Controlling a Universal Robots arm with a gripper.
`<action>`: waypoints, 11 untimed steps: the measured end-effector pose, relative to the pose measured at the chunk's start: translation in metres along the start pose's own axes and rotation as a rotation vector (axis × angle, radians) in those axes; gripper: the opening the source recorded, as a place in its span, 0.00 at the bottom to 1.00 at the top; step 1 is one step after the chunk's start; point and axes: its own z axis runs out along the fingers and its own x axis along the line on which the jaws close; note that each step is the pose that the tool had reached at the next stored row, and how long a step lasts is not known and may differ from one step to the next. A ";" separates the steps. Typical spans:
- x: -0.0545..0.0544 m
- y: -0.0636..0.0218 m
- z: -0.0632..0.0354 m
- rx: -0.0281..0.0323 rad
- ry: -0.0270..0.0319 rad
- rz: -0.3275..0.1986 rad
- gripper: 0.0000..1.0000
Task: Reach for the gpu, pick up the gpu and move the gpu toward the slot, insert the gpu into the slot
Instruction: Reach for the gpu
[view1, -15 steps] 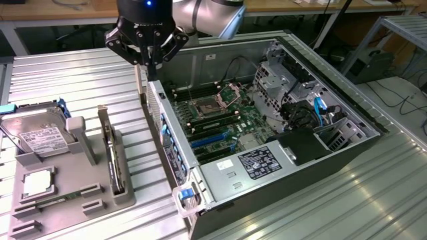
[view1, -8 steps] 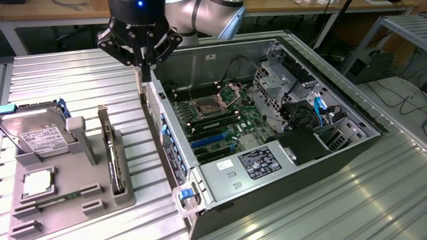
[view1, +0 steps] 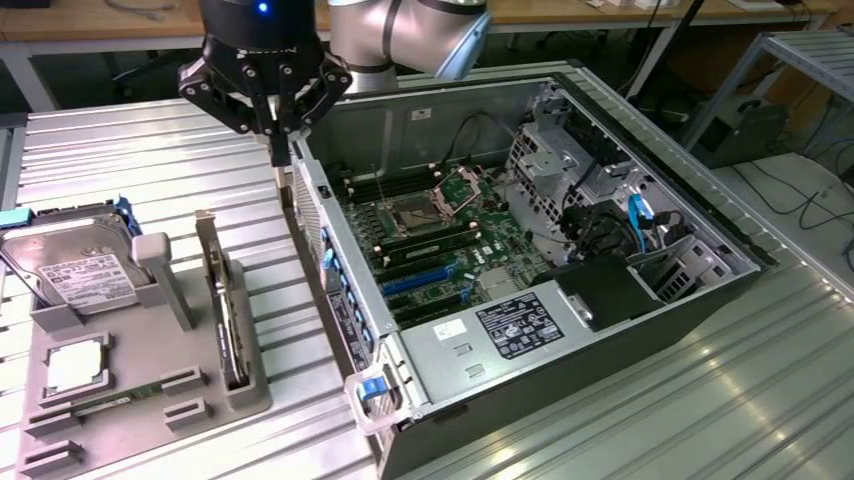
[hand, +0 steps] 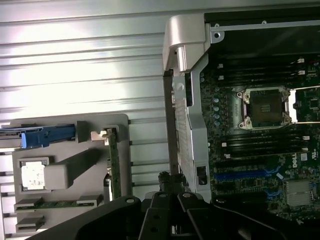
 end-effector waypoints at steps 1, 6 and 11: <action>0.001 -0.0001 0.0000 0.0000 0.0000 0.000 0.11; 0.008 -0.0006 -0.0002 0.0000 0.0000 0.000 0.11; 0.014 -0.0011 -0.0004 -0.0001 -0.0001 0.000 0.11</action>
